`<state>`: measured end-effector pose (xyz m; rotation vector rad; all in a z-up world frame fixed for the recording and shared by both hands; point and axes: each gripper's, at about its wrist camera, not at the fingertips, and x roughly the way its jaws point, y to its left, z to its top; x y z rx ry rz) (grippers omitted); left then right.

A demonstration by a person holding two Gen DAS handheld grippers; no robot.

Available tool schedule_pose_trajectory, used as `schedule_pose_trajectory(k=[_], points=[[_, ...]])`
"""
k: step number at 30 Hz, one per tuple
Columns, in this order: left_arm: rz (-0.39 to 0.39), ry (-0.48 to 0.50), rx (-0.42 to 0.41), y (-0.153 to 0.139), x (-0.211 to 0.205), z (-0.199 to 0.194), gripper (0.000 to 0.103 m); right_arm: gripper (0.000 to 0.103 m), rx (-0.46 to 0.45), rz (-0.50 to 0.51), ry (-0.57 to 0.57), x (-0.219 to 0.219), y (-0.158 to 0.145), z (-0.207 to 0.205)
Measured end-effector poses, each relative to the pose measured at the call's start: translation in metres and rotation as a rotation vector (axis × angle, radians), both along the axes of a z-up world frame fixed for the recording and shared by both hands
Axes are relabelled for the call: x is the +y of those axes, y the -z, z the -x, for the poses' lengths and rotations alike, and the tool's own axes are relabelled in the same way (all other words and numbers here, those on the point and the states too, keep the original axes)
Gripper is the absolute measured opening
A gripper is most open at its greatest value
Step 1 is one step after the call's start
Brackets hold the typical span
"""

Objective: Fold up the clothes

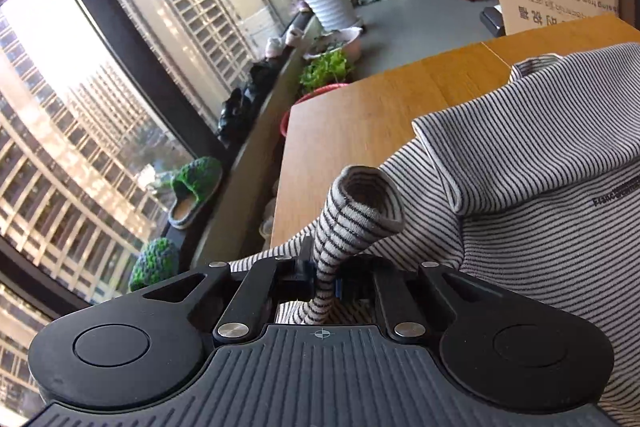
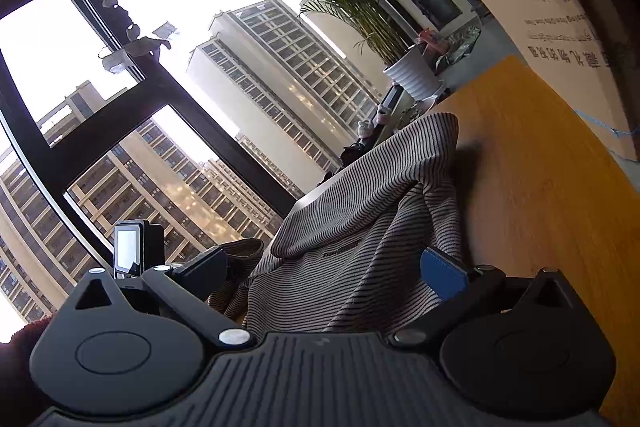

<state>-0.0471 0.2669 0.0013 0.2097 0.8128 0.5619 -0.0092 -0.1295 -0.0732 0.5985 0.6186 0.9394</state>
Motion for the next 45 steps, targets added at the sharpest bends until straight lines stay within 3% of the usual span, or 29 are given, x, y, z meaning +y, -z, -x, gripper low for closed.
schedule_pose_trajectory(k=[7, 10, 13, 18, 31, 45], points=[[0.092, -0.065, -0.333, -0.120, 0.012, 0.013, 0.008, 0.103, -0.004, -0.009, 0.007, -0.002, 0.000, 0.001], [0.103, -0.026, -0.415, -0.155, -0.001, 0.009, 0.008, 0.103, -0.004, -0.009, 0.010, -0.002, 0.000, 0.001], [0.084, 0.027, -0.432, -0.174, -0.023, 0.000, 0.008, 0.103, -0.002, -0.005, 0.011, -0.002, 0.000, 0.000], [0.047, 0.098, -0.397, -0.174, -0.058, -0.023, 0.008, 0.103, -0.003, -0.006, 0.010, -0.003, 0.000, 0.001], [0.058, 0.243, -0.334, -0.157, -0.127, -0.065, 0.009, 0.103, 0.000, -0.002, 0.008, -0.003, 0.000, 0.002], [0.169, 0.364, -0.309, -0.143, -0.171, -0.076, 0.013, 0.103, -0.002, 0.001, 0.007, -0.002, -0.001, 0.001]])
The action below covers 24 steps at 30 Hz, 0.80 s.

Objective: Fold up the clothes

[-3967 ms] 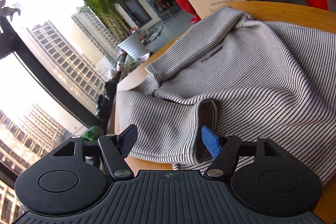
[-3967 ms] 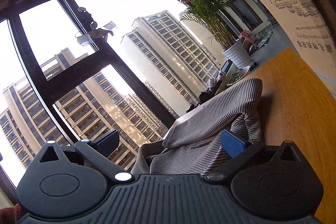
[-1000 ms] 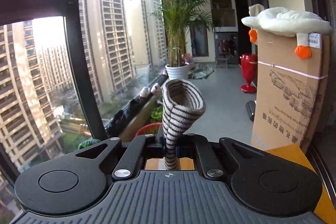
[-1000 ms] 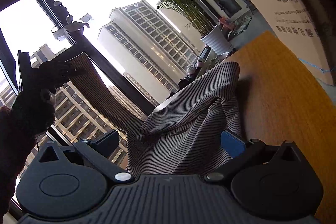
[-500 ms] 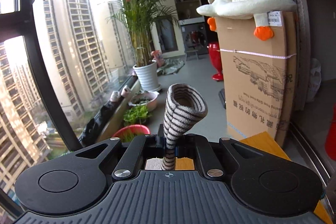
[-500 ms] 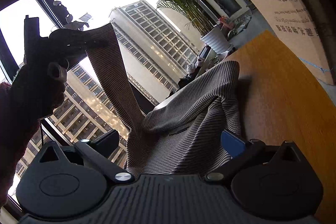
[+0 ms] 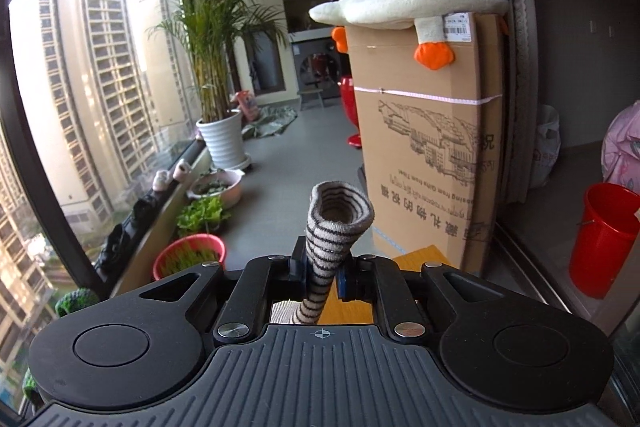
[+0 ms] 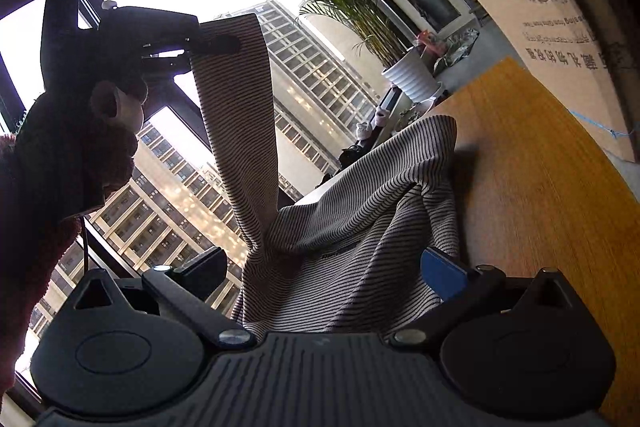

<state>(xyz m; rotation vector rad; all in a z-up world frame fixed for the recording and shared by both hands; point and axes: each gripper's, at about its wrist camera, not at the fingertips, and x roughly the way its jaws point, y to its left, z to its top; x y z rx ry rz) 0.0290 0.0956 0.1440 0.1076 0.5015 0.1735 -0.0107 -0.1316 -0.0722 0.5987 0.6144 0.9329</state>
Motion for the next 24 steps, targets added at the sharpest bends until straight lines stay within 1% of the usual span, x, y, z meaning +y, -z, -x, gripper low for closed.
schedule_pose_trajectory(k=[6, 15, 20, 23, 24], points=[[0.031, 0.041, 0.012, 0.005, -0.010, 0.003, 0.018, 0.103, -0.002, -0.003, 0.000, 0.000, 0.000, 0.000], [0.000, 0.120, -0.011, 0.000, -0.034, 0.009, 0.021, 0.103, -0.004, -0.005, 0.000, 0.000, 0.001, 0.000], [-0.012, 0.136, 0.005, 0.008, -0.039, 0.012, 0.022, 0.103, -0.004, -0.006, 0.001, 0.000, 0.001, 0.000], [0.018, 0.115, 0.028, 0.022, -0.026, 0.018, 0.028, 0.103, -0.003, -0.005, 0.002, 0.000, 0.001, -0.001], [0.029, 0.107, 0.036, 0.027, -0.022, 0.020, 0.032, 0.103, -0.002, -0.004, 0.002, 0.001, 0.001, -0.001]])
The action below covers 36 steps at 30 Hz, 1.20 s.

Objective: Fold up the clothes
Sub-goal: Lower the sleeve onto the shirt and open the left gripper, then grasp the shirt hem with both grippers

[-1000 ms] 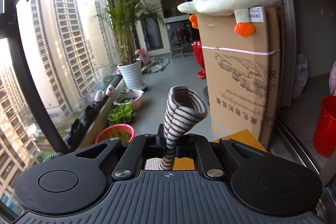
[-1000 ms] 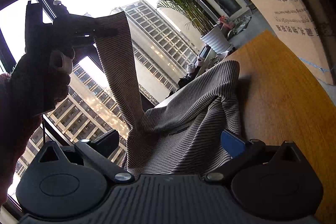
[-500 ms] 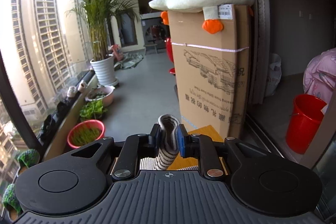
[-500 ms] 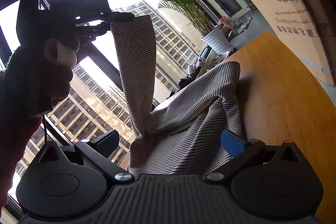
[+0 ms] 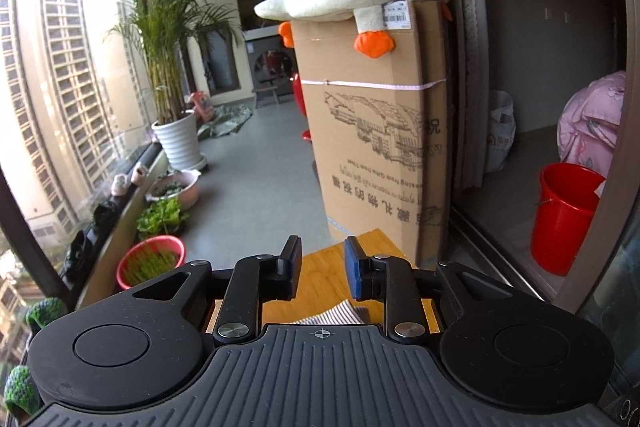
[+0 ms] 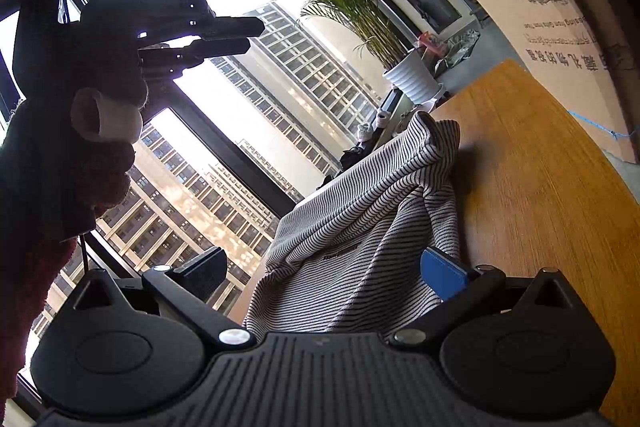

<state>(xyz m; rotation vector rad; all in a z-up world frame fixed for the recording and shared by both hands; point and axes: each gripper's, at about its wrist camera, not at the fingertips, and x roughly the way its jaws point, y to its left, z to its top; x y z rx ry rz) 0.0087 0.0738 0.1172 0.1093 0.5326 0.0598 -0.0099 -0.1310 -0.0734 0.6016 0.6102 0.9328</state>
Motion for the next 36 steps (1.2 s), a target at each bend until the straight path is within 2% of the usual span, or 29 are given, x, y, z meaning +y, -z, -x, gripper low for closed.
schedule_pose_trajectory(k=[2, 4, 5, 6, 7, 11, 15, 21, 22, 24, 25, 27, 29, 30, 31, 33, 36], points=[[0.018, -0.020, 0.018, 0.012, 0.010, 0.006, 0.041, 0.103, 0.001, 0.003, 0.001, 0.000, 0.000, 0.000], [0.035, -0.062, 0.046, 0.035, 0.026, 0.018, 0.063, 0.103, 0.004, 0.010, 0.003, 0.001, 0.001, 0.000], [0.049, -0.094, 0.059, 0.046, 0.034, 0.025, 0.071, 0.103, 0.005, 0.014, 0.004, 0.001, 0.001, 0.000], [0.067, -0.137, 0.069, 0.060, 0.045, 0.033, 0.088, 0.103, 0.007, 0.019, 0.006, 0.002, 0.001, 0.000], [0.083, -0.167, 0.077, 0.072, 0.054, 0.041, 0.095, 0.103, 0.011, 0.027, 0.010, 0.003, 0.002, -0.001], [0.119, -0.204, 0.111, 0.112, 0.079, 0.073, 0.095, 0.103, 0.028, 0.050, 0.022, 0.006, 0.006, -0.002], [0.165, -0.194, 0.078, 0.135, 0.098, 0.099, 0.097, 0.103, -0.002, 0.073, 0.071, 0.009, 0.008, 0.000], [0.271, -0.164, 0.025, 0.153, 0.116, 0.098, 0.099, 0.103, 0.033, 0.093, 0.017, 0.014, 0.011, -0.006], [0.282, -0.153, 0.027, 0.157, 0.118, 0.095, 0.100, 0.103, 0.027, 0.123, 0.026, 0.015, 0.008, -0.006], [0.255, -0.139, 0.057, 0.169, 0.118, 0.089, 0.101, 0.094, 0.011, 0.187, 0.048, 0.017, 0.001, -0.005], [0.240, -0.132, 0.073, 0.176, 0.118, 0.086, 0.101, 0.084, 0.003, 0.220, 0.059, 0.018, -0.003, -0.004], [0.312, -0.118, 0.103, 0.181, 0.128, 0.083, 0.102, 0.074, -0.036, 0.308, 0.094, 0.022, -0.014, -0.005], [0.358, -0.110, 0.096, 0.183, 0.134, 0.084, 0.103, 0.053, -0.066, 0.379, 0.131, 0.028, -0.027, -0.014], [0.369, -0.109, 0.092, 0.183, 0.136, 0.085, 0.103, 0.049, -0.067, 0.402, 0.153, 0.032, -0.033, -0.024], [0.369, -0.108, 0.090, 0.184, 0.136, 0.087, 0.103, 0.045, -0.066, 0.424, 0.176, 0.037, -0.038, -0.036], [0.369, -0.108, 0.085, 0.184, 0.135, 0.089, 0.103, 0.045, -0.074, 0.465, 0.217, 0.050, -0.048, -0.062], [0.398, -0.105, 0.075, 0.186, 0.138, 0.089, 0.103, 0.047, -0.062, 0.476, 0.217, 0.075, -0.048, -0.097]])
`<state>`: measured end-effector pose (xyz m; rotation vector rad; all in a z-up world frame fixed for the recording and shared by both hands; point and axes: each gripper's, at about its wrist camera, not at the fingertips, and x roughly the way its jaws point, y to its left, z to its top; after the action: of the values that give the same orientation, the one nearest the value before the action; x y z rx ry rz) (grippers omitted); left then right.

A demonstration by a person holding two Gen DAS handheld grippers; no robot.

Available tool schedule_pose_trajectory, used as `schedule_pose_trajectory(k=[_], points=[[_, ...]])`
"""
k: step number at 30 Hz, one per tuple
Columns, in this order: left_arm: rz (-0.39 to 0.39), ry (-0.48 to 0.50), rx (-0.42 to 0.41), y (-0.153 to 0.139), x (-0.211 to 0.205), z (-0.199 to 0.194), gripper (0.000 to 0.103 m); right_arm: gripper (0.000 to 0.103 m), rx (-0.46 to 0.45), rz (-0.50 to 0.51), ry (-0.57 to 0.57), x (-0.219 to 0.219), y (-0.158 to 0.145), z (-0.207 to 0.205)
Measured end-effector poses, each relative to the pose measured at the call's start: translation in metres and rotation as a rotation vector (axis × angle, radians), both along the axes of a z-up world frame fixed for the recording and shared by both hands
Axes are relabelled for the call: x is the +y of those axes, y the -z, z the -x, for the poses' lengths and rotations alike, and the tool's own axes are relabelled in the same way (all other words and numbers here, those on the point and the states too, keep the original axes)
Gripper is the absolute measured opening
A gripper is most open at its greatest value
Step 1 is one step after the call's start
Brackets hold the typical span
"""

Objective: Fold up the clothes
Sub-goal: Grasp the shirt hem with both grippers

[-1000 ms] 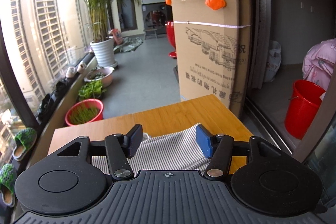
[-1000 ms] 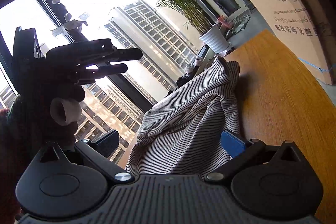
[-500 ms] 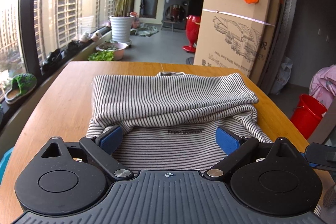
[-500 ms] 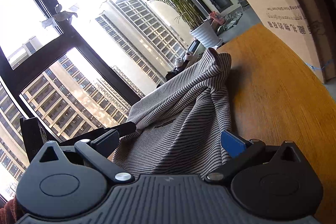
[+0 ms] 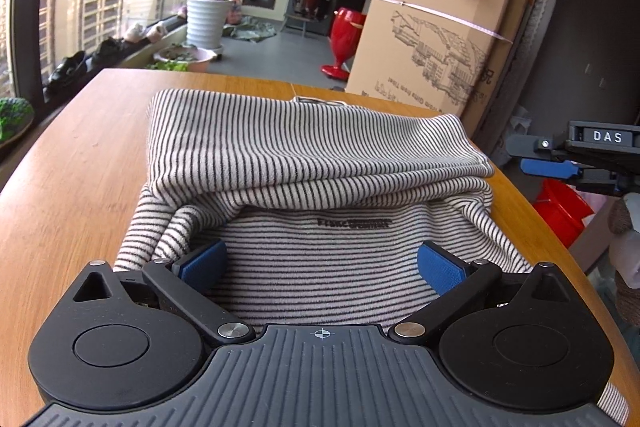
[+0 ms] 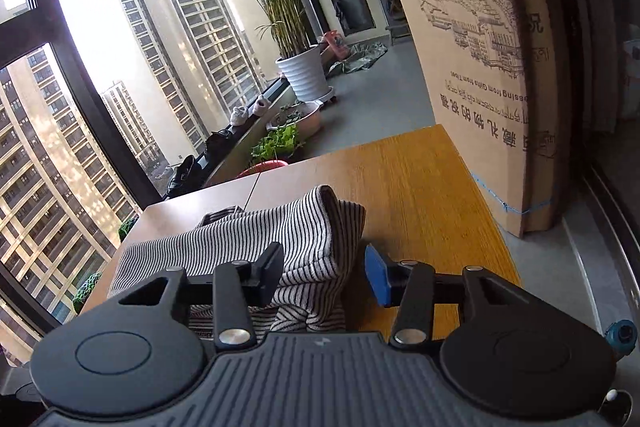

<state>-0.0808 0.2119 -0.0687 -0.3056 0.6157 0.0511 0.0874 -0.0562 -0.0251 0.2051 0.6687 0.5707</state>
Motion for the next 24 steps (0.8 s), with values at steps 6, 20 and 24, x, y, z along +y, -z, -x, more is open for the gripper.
schedule_pose_trajectory(k=[6, 20, 24], points=[[0.040, 0.002, -0.017, 0.001, 0.005, 0.001, 0.103, 0.014, -0.037, 0.177, -0.031, 0.067, 0.014, -0.024], [0.099, 0.024, -0.064, -0.025, 0.019, 0.008, 0.103, 0.005, -0.066, 0.198, 0.034, 0.037, 0.014, -0.004], [0.000, -0.003, -0.183, -0.055, 0.022, -0.012, 0.103, 0.006, -0.112, 0.079, -0.028, 0.041, -0.014, -0.004]])
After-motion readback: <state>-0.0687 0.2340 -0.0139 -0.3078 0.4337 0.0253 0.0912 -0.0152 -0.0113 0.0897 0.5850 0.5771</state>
